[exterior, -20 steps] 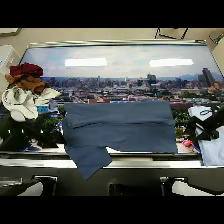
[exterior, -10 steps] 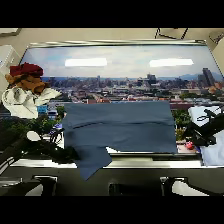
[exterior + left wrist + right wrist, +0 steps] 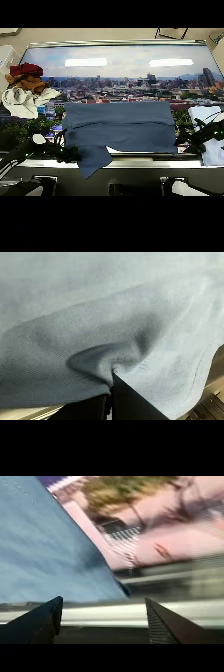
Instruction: Fold the clothes and pants, and hang the long-sleeved shirts on hangers.
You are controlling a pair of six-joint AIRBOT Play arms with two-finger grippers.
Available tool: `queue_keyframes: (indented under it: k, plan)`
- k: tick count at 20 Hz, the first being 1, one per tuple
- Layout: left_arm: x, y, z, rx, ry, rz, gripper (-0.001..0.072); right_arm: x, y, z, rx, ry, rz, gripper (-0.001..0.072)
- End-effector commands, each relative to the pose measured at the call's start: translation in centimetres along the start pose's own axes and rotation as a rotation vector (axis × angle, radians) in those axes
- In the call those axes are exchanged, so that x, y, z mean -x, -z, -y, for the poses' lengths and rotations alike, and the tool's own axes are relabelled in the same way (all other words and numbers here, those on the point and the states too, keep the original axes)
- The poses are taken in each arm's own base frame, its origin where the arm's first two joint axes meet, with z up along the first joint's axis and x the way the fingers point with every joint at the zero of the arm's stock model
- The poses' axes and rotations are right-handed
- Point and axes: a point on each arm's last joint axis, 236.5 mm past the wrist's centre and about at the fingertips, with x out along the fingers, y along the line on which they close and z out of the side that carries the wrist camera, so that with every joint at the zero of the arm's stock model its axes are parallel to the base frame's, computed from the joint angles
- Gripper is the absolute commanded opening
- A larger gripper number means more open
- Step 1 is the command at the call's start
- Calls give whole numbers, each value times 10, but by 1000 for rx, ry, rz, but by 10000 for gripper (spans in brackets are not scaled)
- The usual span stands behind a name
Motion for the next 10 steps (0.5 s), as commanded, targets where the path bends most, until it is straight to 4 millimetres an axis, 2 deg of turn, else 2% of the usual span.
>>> queue_keyframes:
  k: [1,2,4,5,6,7,10]
  plan:
    - [1,1,1,-6,-2,2,24,-20,0,-18,0,-98,2,599]
    - [1,1,1,-8,0,3,23,-22,3,-23,-1,-122,-13,593]
    - [3,0,2,-13,1,11,23,-26,2,-22,-5,-122,-18,522]
    - [4,-1,2,-13,1,16,23,-25,2,-23,-5,-127,-18,425]
    - [6,-3,1,-11,0,27,23,-25,4,-26,1,-138,-24,269]
    - [11,-7,-2,-14,-8,45,22,-24,7,-28,15,-148,-35,43]
    - [40,-24,-2,-55,-38,102,21,-7,0,-33,66,-151,-7,33]
